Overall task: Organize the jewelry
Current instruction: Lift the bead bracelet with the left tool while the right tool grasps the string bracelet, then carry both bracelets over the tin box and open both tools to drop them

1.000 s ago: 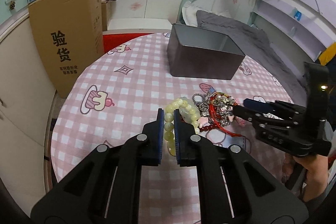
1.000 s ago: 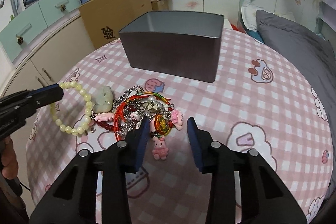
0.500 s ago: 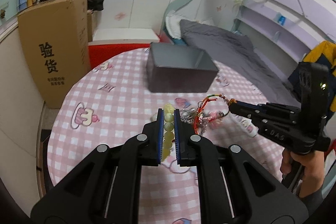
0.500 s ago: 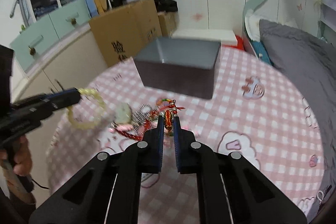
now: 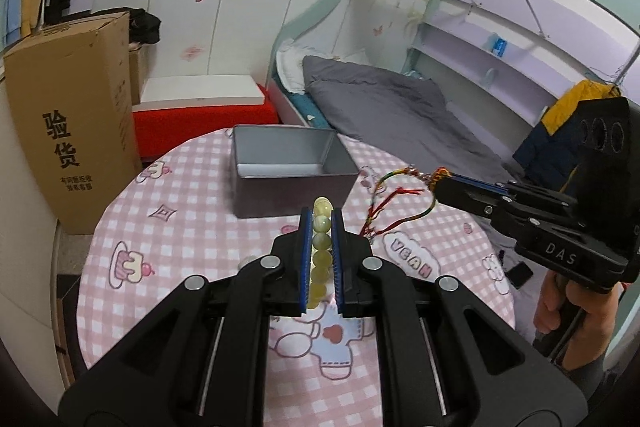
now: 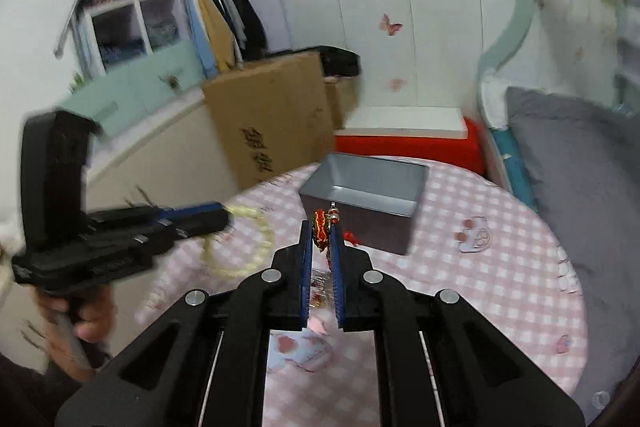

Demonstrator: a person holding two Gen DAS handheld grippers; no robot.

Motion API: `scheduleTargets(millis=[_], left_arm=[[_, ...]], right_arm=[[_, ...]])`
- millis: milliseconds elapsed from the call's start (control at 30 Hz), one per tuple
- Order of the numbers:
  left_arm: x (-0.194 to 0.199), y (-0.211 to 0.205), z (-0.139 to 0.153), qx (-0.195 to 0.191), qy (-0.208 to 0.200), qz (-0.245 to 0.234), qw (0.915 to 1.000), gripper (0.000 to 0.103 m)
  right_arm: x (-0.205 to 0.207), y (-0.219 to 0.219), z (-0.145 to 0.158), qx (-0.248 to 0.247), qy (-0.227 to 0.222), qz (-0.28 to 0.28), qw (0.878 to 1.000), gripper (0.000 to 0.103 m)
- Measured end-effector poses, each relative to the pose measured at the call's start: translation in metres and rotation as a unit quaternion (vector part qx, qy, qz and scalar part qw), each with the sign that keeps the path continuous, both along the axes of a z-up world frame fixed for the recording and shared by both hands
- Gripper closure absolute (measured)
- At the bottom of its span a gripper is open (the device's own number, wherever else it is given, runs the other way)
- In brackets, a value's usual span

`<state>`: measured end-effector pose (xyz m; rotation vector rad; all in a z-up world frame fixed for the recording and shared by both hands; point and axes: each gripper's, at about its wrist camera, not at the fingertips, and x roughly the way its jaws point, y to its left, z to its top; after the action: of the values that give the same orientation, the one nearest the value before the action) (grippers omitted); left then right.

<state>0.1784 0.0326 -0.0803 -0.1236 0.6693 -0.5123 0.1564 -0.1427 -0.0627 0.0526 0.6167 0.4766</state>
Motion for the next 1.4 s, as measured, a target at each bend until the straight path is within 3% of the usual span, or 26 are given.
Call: scheduleTargets(millis=[33,100,133,200,500,1000,1400], left_arm=[[0.001,-0.001,0.003,-0.003,-0.002,-0.004,1.0,0.094],[0.004,-0.003,0.007,-0.004,-0.006,-0.006,1.0,0.094],[0.006,-0.004,0.01,-0.006,-0.008,-0.008,0.9999,0.094],[0.007,-0.005,0.015,-0.011,-0.012,-0.012,0.9998,0.094],[0.024,-0.014,0.042,-0.024,-0.031,-0.036,0.9986,0.094],[0.088,-0.022,0.1,-0.019,-0.065,-0.03,0.9972,0.094],[0.13,-0.031,0.101,-0.011,-0.058,-0.024,0.9979,0.094]], right_arm=[[-0.001,0.002,0.003,-0.017,-0.011,-0.007,1.0,0.096],[-0.002,-0.001,0.012,0.012,-0.016,0.008,1.0,0.096],[-0.004,0.001,0.015,-0.003,-0.028,0.0,1.0,0.096],[-0.002,0.0,0.022,0.017,-0.031,0.017,0.999,0.096],[0.005,0.008,0.049,0.005,-0.075,0.01,0.997,0.096],[0.056,0.007,0.122,0.007,-0.163,0.001,0.987,0.096],[0.087,0.005,0.169,-0.004,-0.226,-0.012,0.974,0.096]])
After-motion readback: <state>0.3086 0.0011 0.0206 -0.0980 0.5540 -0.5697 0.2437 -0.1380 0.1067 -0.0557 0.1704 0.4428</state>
